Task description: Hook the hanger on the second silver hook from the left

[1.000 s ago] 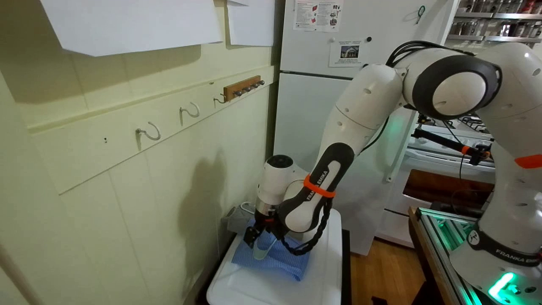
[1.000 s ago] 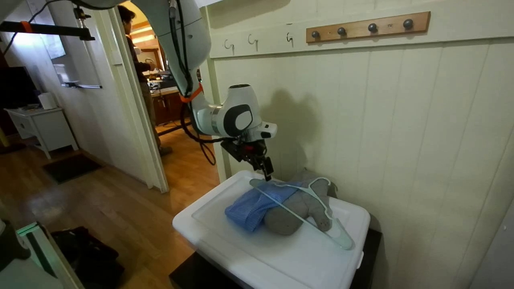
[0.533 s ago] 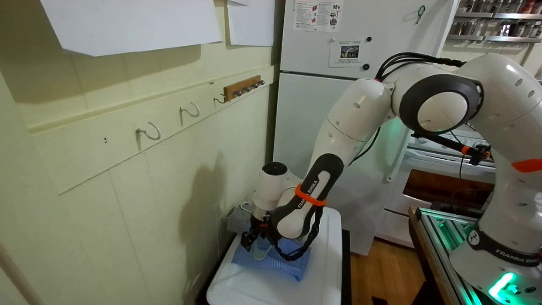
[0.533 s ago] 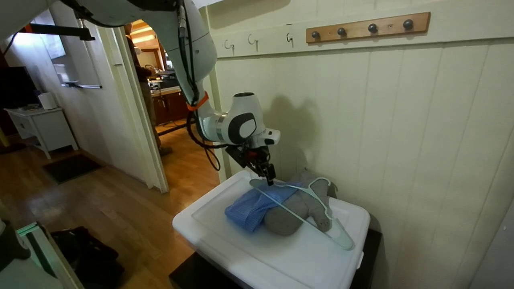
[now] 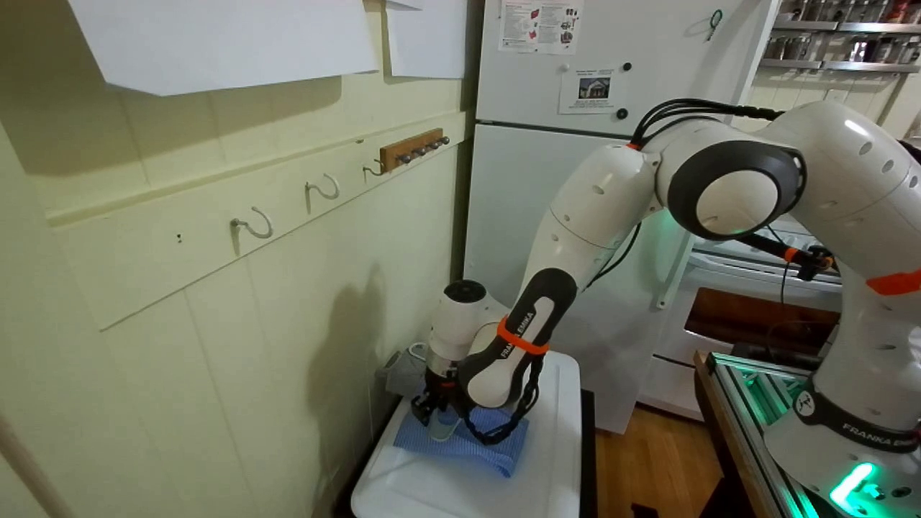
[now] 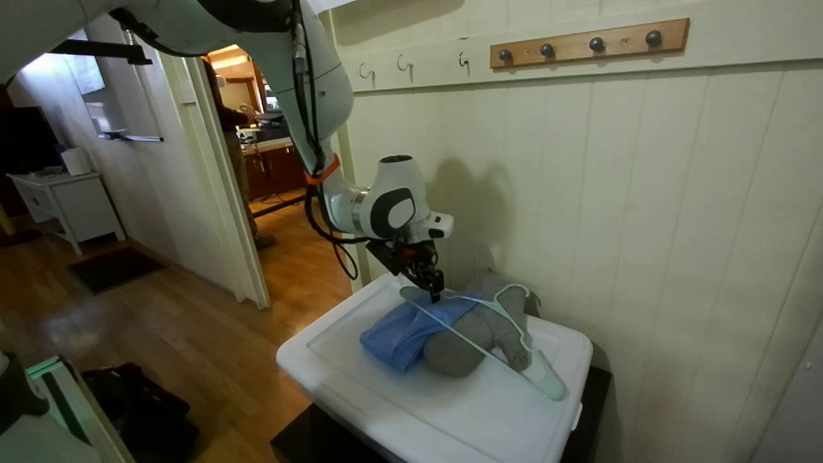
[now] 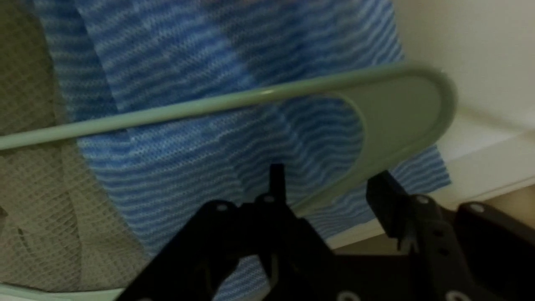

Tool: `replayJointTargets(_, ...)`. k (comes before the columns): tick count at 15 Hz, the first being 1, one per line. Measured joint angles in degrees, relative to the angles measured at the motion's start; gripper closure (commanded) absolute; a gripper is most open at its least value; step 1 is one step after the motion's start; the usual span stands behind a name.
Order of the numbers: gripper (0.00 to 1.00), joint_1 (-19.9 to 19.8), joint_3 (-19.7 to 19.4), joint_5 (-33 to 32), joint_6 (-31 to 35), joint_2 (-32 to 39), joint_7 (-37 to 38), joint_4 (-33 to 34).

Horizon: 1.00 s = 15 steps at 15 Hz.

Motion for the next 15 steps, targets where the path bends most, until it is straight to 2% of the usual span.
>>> replayJointTargets(2, 0.94, -0.1, -0.1, 0.0, 0.4, 0.0, -0.1, 0.0)
replayJointTargets(3, 0.97, -0.2, -0.1, 0.1, 0.6, 0.0, -0.1, 0.0)
replayJointTargets(4, 0.94, -0.2, -0.1, 0.4, 0.6, 0.0, -0.1, -0.1)
replayJointTargets(10, 0.96, 0.1, -1.0, 2.9, 1.1, -1.4, 0.9, -2.6)
replayJointTargets(15, 0.98, 0.2, -0.6, 10.3, 11.2, -6.3, 4.6, -10.6)
